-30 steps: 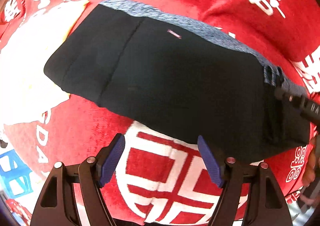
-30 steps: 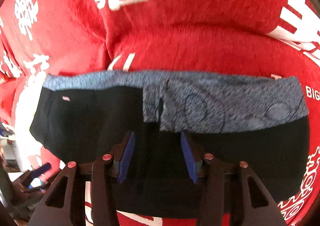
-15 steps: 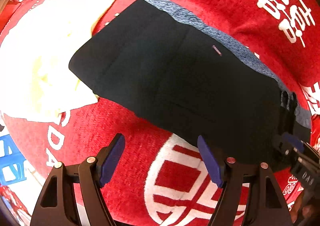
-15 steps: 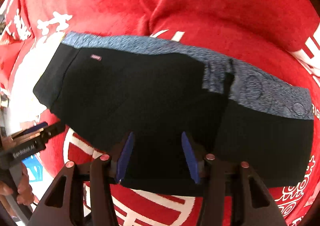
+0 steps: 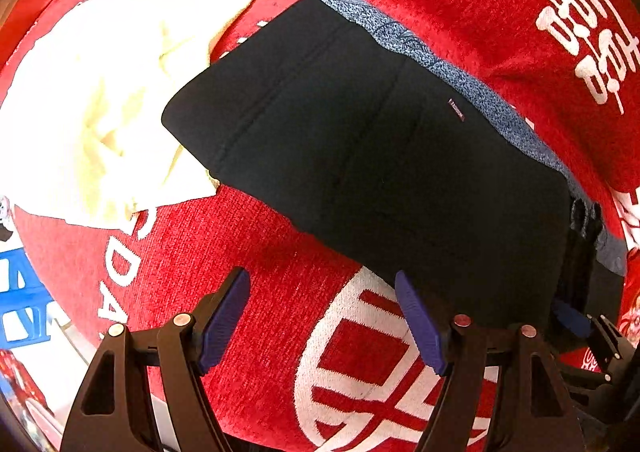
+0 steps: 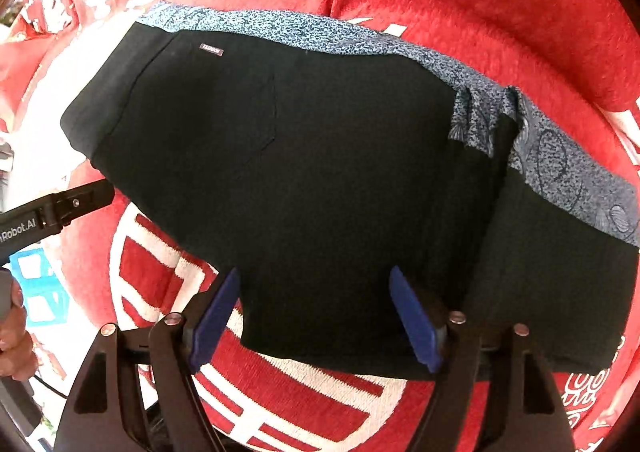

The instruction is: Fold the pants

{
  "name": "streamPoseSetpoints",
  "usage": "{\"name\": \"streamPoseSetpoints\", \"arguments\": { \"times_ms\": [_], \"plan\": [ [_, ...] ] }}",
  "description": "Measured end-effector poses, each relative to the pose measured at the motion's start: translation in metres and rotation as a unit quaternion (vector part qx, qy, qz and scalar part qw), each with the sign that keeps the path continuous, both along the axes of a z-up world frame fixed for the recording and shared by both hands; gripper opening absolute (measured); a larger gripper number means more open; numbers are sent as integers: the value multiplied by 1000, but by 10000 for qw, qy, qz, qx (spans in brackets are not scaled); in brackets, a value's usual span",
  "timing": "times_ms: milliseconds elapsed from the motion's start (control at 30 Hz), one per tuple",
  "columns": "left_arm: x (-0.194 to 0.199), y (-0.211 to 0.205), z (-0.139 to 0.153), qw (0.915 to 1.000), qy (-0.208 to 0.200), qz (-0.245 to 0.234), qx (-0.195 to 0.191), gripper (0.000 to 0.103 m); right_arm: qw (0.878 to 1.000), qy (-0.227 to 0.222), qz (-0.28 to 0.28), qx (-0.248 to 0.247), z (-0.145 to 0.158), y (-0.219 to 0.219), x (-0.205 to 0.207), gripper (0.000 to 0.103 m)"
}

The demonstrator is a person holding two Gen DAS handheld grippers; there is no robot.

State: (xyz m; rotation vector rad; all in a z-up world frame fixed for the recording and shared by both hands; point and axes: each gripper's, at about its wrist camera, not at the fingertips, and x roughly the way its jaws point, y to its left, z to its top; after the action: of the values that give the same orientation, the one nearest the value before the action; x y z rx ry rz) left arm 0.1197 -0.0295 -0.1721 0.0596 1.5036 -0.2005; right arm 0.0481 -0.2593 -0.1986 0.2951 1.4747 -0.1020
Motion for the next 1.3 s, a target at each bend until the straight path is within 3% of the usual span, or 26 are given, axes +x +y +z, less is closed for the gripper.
{"name": "streamPoseSetpoints", "arguments": {
  "times_ms": [333,600,1300],
  "plan": [
    [3,4,4,9998,-30,181,-20,76,9998,-28,176,110,-10,0,11,87],
    [9,29,-1,9989,-30,423,-188,76,9992,-40,247,328,-19,6,9,102],
    [30,55,-12,9971,-30,656,-395,76,9933,202,942,-634,-40,63,8,103]
  ]
}}
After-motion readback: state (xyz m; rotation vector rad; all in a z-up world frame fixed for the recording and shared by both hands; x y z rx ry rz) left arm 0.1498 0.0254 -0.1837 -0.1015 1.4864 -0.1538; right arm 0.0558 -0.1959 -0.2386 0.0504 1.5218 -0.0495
